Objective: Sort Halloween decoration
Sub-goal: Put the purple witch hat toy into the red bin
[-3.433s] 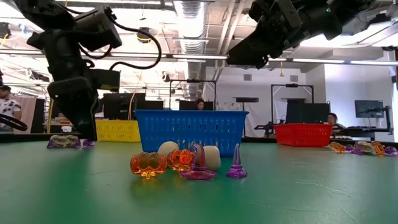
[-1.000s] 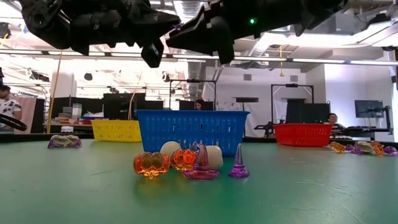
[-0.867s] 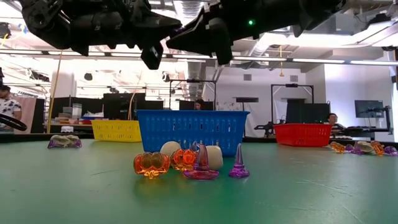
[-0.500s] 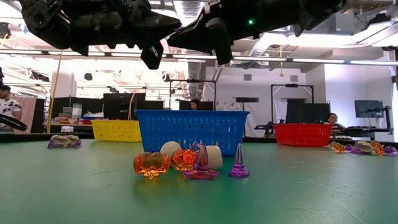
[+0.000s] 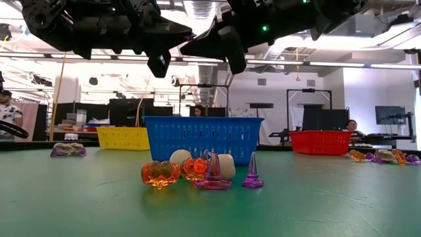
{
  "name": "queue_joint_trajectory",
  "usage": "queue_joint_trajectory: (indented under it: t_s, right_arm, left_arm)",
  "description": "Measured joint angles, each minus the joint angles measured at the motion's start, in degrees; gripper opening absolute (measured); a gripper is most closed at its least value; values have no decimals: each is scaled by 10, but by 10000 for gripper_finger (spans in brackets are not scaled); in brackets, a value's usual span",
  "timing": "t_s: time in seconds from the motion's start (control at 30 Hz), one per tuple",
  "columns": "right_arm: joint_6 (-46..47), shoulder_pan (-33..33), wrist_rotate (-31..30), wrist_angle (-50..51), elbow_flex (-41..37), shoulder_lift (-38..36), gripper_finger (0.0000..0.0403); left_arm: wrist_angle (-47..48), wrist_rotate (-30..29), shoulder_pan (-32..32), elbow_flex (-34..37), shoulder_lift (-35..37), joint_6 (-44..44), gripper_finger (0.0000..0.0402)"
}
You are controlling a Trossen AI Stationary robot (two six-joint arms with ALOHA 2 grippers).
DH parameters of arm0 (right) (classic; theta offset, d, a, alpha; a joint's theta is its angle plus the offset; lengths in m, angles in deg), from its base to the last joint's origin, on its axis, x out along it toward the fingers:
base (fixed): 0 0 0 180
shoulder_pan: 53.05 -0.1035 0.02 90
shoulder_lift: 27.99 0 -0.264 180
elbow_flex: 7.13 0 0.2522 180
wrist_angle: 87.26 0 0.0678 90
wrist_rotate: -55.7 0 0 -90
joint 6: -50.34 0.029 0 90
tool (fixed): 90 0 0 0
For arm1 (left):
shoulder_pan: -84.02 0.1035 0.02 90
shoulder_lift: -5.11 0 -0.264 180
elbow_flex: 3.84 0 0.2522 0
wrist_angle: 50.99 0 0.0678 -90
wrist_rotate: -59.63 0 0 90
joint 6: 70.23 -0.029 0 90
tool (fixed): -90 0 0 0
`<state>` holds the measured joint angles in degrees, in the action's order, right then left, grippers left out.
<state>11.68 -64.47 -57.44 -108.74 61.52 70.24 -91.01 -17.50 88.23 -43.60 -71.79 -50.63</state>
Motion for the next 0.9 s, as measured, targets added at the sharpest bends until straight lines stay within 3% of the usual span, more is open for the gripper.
queue_joint_trajectory:
  t_s: [0.27,0.43,0.7,0.9]
  right_arm:
    - [77,20,15,133,1,-48,30]
    - [148,51,10,311,1,-125,30]
    - [364,199,-25,631,1,-234,30]
    - [474,338,7,783,1,-228,30]
  left_arm:
    - [53,-12,37,0,42,-35,121]
    - [143,-15,68,0,98,-74,176]
    - [283,-63,50,0,160,-125,187]
    - [237,-80,25,35,161,-154,183]
